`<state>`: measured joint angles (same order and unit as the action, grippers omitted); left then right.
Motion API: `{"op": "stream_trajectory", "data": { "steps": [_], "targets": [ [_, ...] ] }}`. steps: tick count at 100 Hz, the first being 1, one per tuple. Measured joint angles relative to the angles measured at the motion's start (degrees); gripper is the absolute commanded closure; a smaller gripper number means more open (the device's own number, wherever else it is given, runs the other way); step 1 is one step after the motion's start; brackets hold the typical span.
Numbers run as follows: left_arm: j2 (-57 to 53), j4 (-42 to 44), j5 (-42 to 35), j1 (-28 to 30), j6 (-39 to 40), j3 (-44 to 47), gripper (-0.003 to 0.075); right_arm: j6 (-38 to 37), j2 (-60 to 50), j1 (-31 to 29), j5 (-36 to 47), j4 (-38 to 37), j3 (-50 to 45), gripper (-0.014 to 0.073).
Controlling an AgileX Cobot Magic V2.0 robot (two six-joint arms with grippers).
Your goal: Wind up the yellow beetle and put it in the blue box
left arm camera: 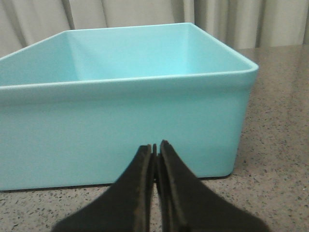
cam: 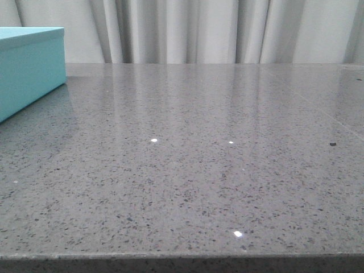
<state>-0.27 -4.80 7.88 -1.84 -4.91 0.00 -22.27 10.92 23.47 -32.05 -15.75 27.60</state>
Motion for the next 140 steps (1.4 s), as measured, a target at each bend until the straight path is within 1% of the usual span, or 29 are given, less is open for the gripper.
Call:
{"op": "stream_trajectory", "data": {
  "steps": [78, 91, 98, 104, 123, 140],
  "targets": [
    [0.0, 0.0, 0.0, 0.0, 0.0, 0.0, 0.0738, 0.0, 0.0, 0.0, 0.0, 0.0, -0.02, 0.0661],
    [0.0, 0.0, 0.0, 0.0, -0.11, 0.0, 0.0739, 0.0, 0.0, -0.45, 1.19, -1.77, -1.11, 0.0661],
    [0.0, 0.0, 0.0, 0.0, -0.11, 0.0, 0.0739, 1.12, 0.0, -1.79, 3.66, -2.29, -2.65, 0.0661],
    [0.0, 0.0, 0.0, 0.0, -0.11, 0.0, 0.0739, 2.87, 0.0, -3.52, 7.58, -1.79, -4.57, 0.0661],
    [0.0, 0.0, 0.0, 0.0, -0.11, 0.0, 0.0739, 9.17, -1.42, -11.86, 20.88, 6.66, -13.27, 0.0661],
    [0.0, 0.0, 0.0, 0.0, -0.11, 0.0, 0.0739, 10.21, -4.43, -17.83, 31.28, 8.53, -20.91, 0.0661]
  ]
}}
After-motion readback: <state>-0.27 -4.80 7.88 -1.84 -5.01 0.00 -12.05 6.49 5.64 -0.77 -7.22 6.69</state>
